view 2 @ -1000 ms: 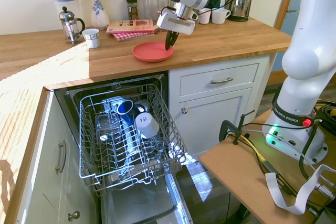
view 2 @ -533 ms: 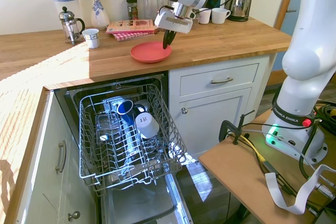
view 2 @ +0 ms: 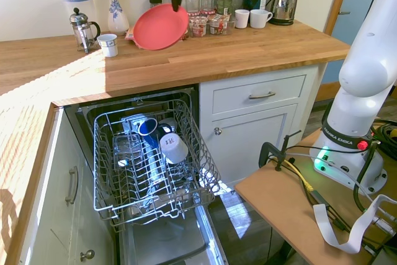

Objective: Put the plate in the dishwasher

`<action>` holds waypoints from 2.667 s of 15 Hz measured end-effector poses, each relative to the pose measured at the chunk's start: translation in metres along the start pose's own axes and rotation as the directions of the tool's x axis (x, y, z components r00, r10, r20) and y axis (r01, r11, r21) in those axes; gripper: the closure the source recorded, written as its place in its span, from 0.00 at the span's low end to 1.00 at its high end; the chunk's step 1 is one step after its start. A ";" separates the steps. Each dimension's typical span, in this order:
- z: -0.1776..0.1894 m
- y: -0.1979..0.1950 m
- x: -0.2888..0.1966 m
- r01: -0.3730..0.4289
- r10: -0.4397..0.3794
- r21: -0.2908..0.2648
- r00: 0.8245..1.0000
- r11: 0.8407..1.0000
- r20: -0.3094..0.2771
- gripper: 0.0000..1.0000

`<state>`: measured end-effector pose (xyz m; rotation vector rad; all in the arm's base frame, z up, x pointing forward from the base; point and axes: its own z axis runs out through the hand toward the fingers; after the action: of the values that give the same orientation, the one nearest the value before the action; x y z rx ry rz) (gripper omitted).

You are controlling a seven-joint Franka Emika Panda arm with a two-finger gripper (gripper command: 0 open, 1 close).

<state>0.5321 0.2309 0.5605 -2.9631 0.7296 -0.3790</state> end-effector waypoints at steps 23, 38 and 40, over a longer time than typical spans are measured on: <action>0.291 -0.185 -0.464 0.483 -0.787 -0.665 0.553 0.570 -0.273 1.00; 0.321 -0.191 -0.468 0.627 -0.725 -0.679 0.659 0.381 0.201 0.00; 0.308 -0.199 -0.455 0.664 -0.698 -0.647 0.661 0.374 0.276 0.00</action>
<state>0.3095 0.6198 0.1859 -3.8921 -0.6531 -0.2018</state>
